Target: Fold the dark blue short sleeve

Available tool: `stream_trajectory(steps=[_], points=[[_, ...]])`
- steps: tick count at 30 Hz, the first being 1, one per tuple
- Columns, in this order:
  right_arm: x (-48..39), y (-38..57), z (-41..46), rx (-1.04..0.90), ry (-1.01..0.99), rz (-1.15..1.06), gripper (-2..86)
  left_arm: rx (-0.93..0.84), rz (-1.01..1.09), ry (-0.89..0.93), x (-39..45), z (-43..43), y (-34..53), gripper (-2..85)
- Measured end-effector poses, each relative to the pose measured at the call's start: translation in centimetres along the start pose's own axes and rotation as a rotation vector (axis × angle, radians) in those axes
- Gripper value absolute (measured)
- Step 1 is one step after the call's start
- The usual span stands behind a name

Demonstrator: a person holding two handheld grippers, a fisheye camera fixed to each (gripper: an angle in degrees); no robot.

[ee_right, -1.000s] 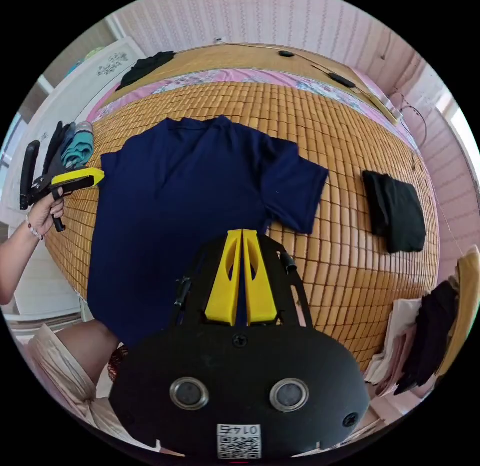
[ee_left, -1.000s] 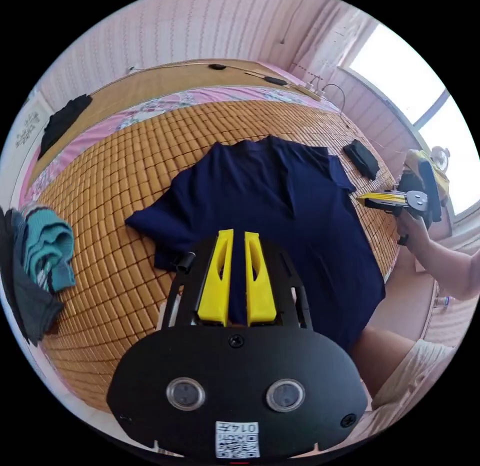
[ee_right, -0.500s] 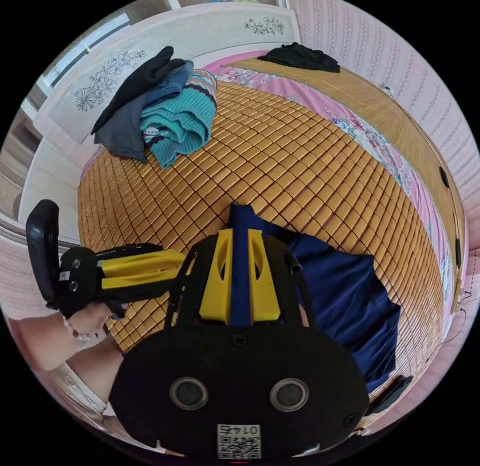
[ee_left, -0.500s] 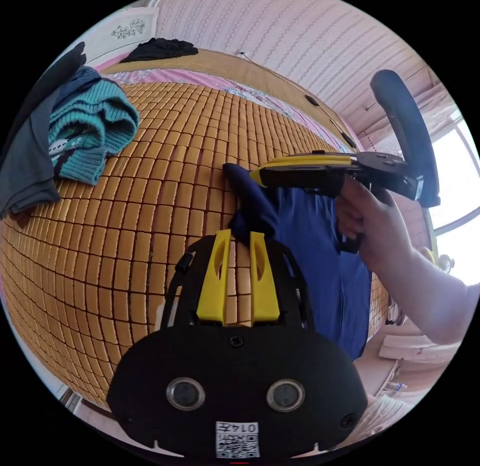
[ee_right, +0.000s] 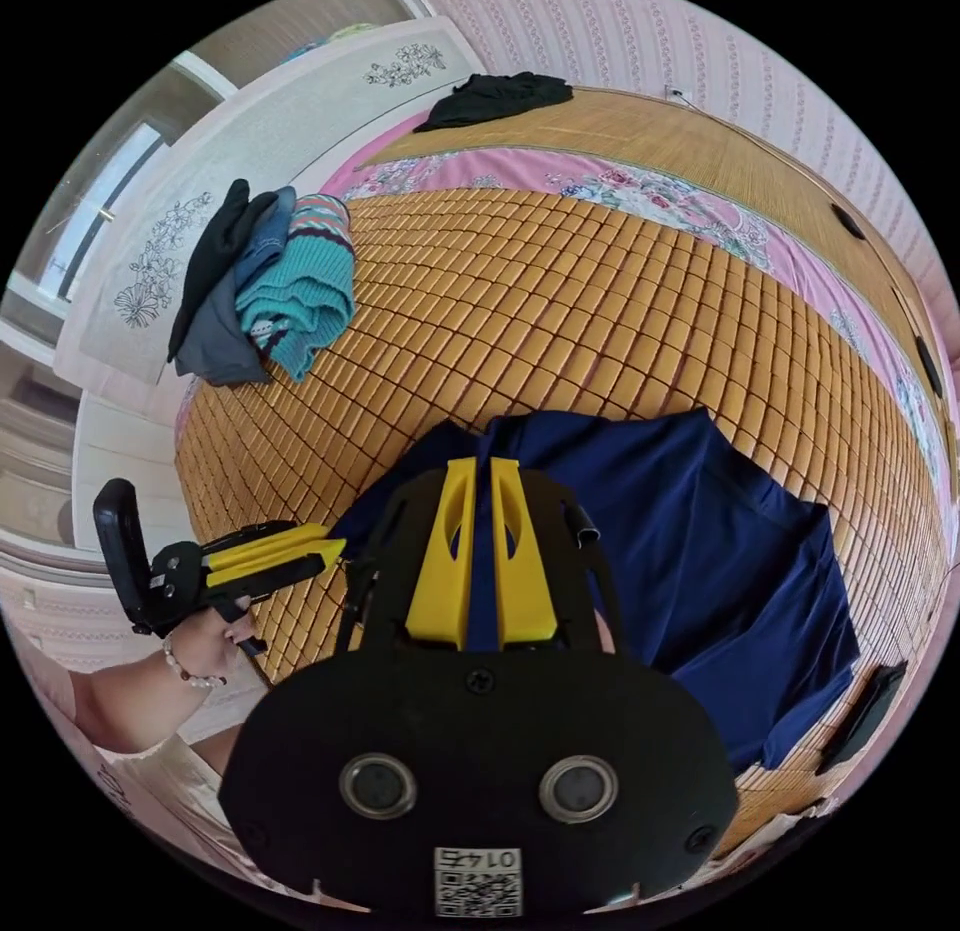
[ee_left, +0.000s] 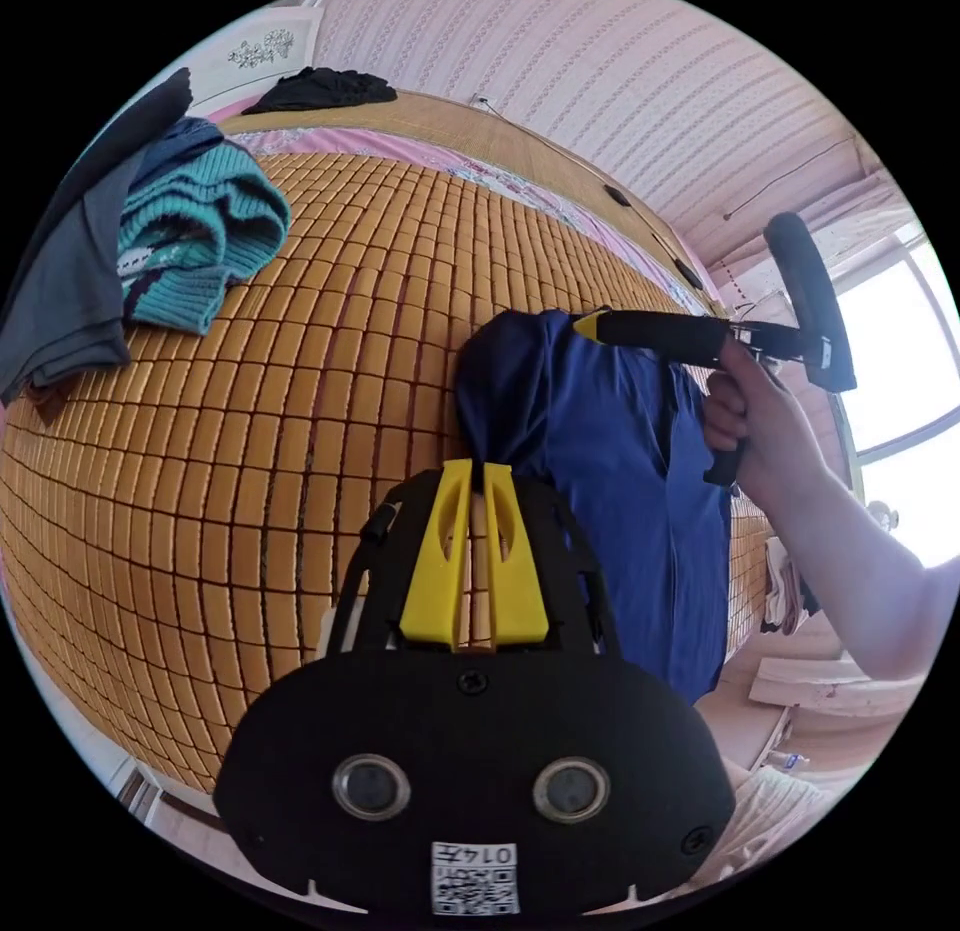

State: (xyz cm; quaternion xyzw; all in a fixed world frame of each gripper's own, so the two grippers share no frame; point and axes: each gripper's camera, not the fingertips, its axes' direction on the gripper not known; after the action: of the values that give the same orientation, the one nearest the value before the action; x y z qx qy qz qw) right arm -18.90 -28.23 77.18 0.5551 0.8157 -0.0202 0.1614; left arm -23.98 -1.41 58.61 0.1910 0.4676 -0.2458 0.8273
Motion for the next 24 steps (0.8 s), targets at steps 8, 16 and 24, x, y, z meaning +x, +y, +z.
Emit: stream_trajectory(steps=[8,16,24], points=[[-9.4,-6.1,4.0,-0.178,0.059,-0.311,6.4,-0.037,-0.072,-0.017,2.0,-2.0,-1.9,-0.4],[-9.4,-8.9,4.6,-0.193,0.143,-0.26,2.1,-0.01,-0.09,-0.006,4.0,-6.1,-3.8,-0.3],[-5.4,-10.2,1.6,-0.118,-0.173,-0.086,4.7,0.077,-0.136,-0.031,5.4,-10.9,-4.6,1.7]])
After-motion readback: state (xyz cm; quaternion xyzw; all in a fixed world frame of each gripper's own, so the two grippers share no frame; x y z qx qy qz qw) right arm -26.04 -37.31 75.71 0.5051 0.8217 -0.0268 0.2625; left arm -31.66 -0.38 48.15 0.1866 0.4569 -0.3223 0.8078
